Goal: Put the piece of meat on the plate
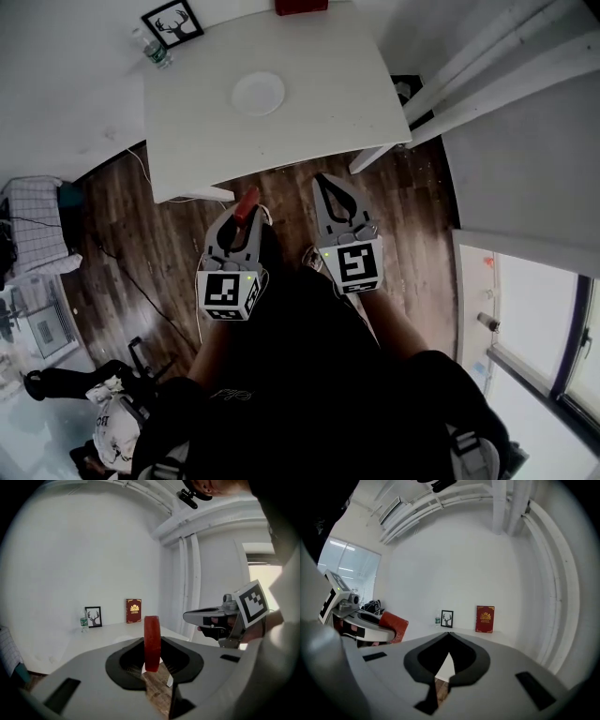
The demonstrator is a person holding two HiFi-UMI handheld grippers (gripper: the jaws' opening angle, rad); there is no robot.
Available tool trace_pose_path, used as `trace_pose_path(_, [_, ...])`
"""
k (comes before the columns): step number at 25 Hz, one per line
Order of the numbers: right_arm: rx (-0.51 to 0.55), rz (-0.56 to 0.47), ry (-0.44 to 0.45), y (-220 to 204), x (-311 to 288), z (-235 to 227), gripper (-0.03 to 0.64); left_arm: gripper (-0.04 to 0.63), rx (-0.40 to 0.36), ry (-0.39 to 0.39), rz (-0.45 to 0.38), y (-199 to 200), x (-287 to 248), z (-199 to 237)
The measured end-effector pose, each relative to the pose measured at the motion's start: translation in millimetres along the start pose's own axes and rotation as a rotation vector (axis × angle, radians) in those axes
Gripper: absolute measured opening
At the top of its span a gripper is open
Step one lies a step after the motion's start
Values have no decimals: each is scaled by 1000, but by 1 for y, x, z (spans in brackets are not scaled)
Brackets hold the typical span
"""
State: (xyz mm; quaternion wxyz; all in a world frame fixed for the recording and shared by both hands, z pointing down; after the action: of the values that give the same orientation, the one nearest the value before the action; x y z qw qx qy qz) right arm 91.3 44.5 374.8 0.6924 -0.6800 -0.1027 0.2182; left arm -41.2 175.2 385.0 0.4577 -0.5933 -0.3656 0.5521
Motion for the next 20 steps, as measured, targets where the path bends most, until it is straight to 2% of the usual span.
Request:
trace_pose_path(6, [3, 16, -67, -4, -14, -30, 21, 89, -87, -44, 10, 15, -46, 22])
trace_pose_path(10, [-2, 4, -112, 0, -29, -48, 21, 89, -147, -117, 6, 30, -76, 24])
trace_pose_path(12, [-17, 3, -125, 3, -37, -52, 21, 89, -152, -147, 16, 33, -89, 25])
trace_pose_path(16, [-20, 15, -88, 2, -53, -56, 21, 89, -203, -190, 43, 38, -107, 31])
trace_pose_path(20, [-19, 64, -40, -9, -69, -60, 21, 89, -344, -212, 71, 38, -122, 37])
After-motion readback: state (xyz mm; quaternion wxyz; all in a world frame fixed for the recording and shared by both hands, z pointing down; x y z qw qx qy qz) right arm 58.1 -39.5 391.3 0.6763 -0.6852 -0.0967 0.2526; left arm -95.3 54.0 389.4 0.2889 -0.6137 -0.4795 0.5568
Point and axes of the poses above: the fingertips, and each gripper's own axes: x backward along the fingers, z to its left, y out of its top, the point moved 7 cm from there along x, backward along the fingers, and after that the axes turned 1 degree about -z, right-handed, at the moved point
